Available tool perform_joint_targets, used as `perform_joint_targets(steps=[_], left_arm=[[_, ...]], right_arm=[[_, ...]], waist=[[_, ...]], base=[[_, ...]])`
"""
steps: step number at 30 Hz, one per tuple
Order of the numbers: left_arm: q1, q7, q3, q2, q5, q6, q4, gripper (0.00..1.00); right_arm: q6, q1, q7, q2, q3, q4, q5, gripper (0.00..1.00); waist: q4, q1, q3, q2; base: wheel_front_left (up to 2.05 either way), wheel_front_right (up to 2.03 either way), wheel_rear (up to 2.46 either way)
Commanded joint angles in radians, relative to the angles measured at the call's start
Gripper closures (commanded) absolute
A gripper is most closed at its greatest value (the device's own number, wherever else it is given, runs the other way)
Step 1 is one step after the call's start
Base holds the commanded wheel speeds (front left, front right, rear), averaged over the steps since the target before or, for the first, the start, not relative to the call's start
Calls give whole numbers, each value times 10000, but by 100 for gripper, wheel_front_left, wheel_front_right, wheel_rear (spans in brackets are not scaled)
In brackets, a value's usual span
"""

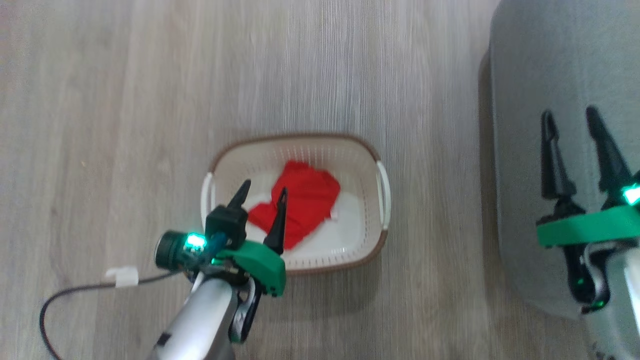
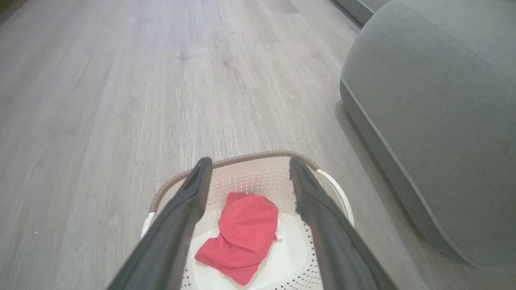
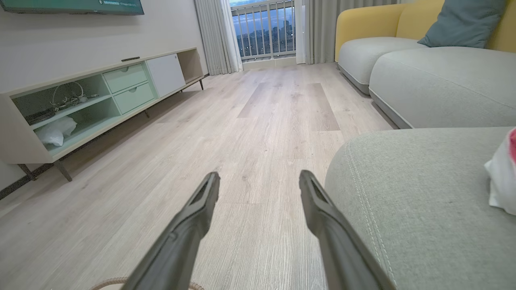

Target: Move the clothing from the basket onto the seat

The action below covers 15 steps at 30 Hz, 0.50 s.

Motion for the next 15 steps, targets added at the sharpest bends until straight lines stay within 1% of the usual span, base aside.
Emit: perform_joint_targets(steps=[1, 4, 9, 15], left_arm=[[-417, -53, 131, 26, -68, -40, 28, 0], [-1151, -53, -117, 26, -144, -71, 709, 0], [-2449, -53, -439, 26, -313, -234, 2256, 0], [-4039, -53, -742, 26, -290, -500, 4029, 0]], right_arm=[[-2, -318, -65, -255, 168, -496, -70, 0], [-2, -593, -65, -413, 171, -858, -58, 0], [-2, -928, -65, -551, 293, -1482, -103, 0], [-2, -1256, -65, -463, 538, -2260, -269, 0]], waist=[[-225, -3, 1332, 0], [-364, -3, 2235, 0], [-695, -3, 3597, 0], [-1165, -3, 5003, 0]], base=[[0, 0, 0], [0, 0, 0], [0, 0, 0], [0, 0, 0]])
